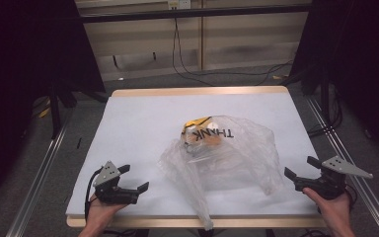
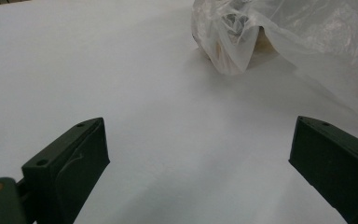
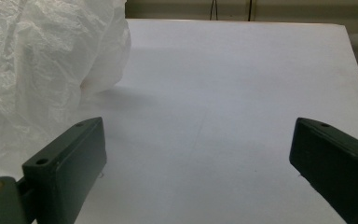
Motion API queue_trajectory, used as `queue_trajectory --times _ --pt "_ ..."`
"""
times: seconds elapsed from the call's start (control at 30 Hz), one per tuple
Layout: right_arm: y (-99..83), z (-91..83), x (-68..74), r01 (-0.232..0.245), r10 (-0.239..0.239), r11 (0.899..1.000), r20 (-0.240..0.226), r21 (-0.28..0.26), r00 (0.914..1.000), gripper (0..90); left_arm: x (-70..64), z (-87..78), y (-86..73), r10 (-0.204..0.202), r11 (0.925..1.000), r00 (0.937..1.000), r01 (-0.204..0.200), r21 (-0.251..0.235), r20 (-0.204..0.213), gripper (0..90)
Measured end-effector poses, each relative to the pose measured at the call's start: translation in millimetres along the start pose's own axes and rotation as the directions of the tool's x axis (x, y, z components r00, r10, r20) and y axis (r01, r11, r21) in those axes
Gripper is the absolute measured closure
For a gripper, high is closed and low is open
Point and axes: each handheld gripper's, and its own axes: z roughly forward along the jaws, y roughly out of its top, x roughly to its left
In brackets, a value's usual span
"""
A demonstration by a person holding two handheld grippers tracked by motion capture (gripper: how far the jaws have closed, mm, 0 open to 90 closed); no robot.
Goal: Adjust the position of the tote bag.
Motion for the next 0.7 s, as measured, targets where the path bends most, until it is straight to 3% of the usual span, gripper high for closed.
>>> queue_trajectory --times 0.43,0.57,0.63,0.7 --pt "4.1 -6.5 -2.1 -0.023 0.022 1.0 -0.048 -0.009 0.9986 12.3 -0.6 -1.4 0.9 -0.035 0.9986 0.999 0.036 -0.038 0.028 5.2" --pt "5.4 -8.6 -2.3 -0.026 0.026 1.0 -0.085 0.0 0.9961 17.1 -4.7 -0.7 2.4 -0.024 0.9989 0.9993 0.025 -0.04 0.029 5.9" --pt "6.3 -10.3 -2.2 -0.026 0.026 1.0 -0.101 0.0 0.9945 19.5 -7.2 -0.1 2.8 -0.029 0.9981 0.9977 0.032 -0.053 0.061 5.7" --pt "7.3 -13.1 -1.4 -0.026 0.025 1.0 -0.112 -0.004 0.9934 21.6 -10.9 -0.7 3.1 -0.021 0.9987 0.9978 0.024 -0.044 0.063 5.8"
